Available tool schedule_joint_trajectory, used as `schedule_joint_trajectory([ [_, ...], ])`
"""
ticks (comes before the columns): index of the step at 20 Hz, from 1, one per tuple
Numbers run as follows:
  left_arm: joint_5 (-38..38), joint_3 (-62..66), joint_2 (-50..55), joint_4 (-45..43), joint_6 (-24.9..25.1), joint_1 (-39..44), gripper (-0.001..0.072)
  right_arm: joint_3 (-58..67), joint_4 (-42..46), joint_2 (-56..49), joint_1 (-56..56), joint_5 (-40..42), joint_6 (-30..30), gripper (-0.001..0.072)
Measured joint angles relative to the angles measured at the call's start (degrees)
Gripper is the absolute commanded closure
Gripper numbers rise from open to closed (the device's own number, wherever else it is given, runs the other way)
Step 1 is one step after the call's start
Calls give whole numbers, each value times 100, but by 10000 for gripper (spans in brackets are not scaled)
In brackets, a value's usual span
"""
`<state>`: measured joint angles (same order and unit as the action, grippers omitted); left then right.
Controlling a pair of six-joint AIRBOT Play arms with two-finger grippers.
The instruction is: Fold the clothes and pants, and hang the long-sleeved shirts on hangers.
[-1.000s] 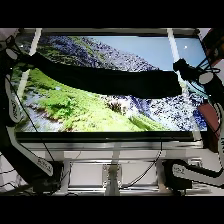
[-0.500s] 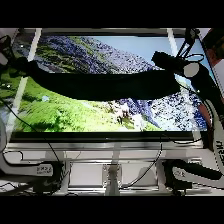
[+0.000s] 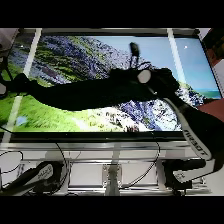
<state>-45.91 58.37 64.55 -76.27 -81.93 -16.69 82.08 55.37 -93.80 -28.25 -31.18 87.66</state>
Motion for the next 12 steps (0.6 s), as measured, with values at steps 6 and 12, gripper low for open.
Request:
schedule_joint_trajectory([
  [6, 275, -68, -330, 1759, 855, 0, 679, 1458, -315, -1541, -1244, -205, 337, 689],
  [12, 345, -76, -402, 3152, 1390, 70, 678, 2474, -673, -2564, -2076, -219, 715, 689],
])
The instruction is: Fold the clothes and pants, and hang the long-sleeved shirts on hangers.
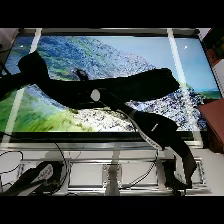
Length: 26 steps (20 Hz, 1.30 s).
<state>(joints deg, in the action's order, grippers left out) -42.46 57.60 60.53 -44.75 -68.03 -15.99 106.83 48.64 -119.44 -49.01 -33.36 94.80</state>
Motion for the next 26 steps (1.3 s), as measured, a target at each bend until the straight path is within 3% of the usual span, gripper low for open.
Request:
schedule_joint_trajectory([
  [6, 116, -2, 192, 415, 356, 737, 678, 247, 63, -210, 9, -321, 256, 688],
  [13, 1001, 0, 981, 498, 444, 2448, 678, 369, 1705, 925, 1532, -2376, -70, 687],
  [18, 2087, 13, 1814, 719, 444, 3818, 676, 382, 2218, 2083, 2726, -3241, -339, 686],
  [19, 2288, 26, 1991, 778, 442, 4057, 548, 382, 2256, 2260, 2898, -3309, -361, 687],
  [20, 2446, 33, 2149, 826, 444, 4249, 227, 382, 2304, 2422, 3058, -3386, -380, 686],
  [21, 2531, 42, 2288, 863, 442, 4424, 5, 382, 2339, 2546, 3182, -3456, -389, 687],
  [26, 2566, 70, 2312, 890, 439, 4640, 2, 374, 2535, 2846, 3550, -3713, -437, 686],
])
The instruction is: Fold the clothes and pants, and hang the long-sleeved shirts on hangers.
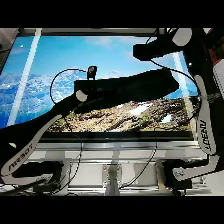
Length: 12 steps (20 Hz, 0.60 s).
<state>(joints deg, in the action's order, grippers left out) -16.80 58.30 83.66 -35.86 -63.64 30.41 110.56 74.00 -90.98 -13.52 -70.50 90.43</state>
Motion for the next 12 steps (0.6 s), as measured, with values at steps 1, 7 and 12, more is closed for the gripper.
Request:
schedule_joint_trajectory([
  [1, -26, 2, -142, -79, 0, -111, 11, -4, 55, 15, 35, -28, -2, 687],
  [7, -1325, 9, -1143, -1043, -251, -1932, 88, -4, 328, 63, 109, -96, -11, 687],
  [12, -3112, -15, -887, -1364, -448, -3668, -5, -4, 393, 66, 118, -76, -15, 687],
])
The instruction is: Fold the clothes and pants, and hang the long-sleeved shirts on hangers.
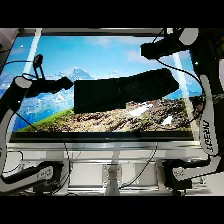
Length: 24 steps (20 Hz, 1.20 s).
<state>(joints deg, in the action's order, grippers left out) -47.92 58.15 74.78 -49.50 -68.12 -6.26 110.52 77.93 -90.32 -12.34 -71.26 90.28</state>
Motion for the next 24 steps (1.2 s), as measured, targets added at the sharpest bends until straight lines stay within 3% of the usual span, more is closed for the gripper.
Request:
schedule_joint_trajectory([
  [5, -807, 2, 977, 809, 553, -428, -2, 0, 11, 0, 0, 26, 2, 686],
  [12, -1067, 9, 1928, 1545, 1303, -258, 14, 0, -28, 0, -11, 35, 2, 687],
  [13, -1062, 11, 1987, 1650, 1360, -197, 77, 0, -48, 2, -13, 39, 2, 687],
  [14, -1027, 11, 2022, 1720, 1429, -138, 263, 0, -52, 0, -13, 37, 2, 686],
  [15, -909, 7, 2059, 1797, 1482, -70, 514, 0, -63, 2, -13, 39, 2, 686],
  [16, -802, 4, 2085, 1864, 1537, -13, 668, 0, -63, -2, -13, 42, 2, 686],
  [24, -1097, 629, 1714, 2693, 1698, 111, 681, 0, -146, -511, -17, 205, 2, 687],
])
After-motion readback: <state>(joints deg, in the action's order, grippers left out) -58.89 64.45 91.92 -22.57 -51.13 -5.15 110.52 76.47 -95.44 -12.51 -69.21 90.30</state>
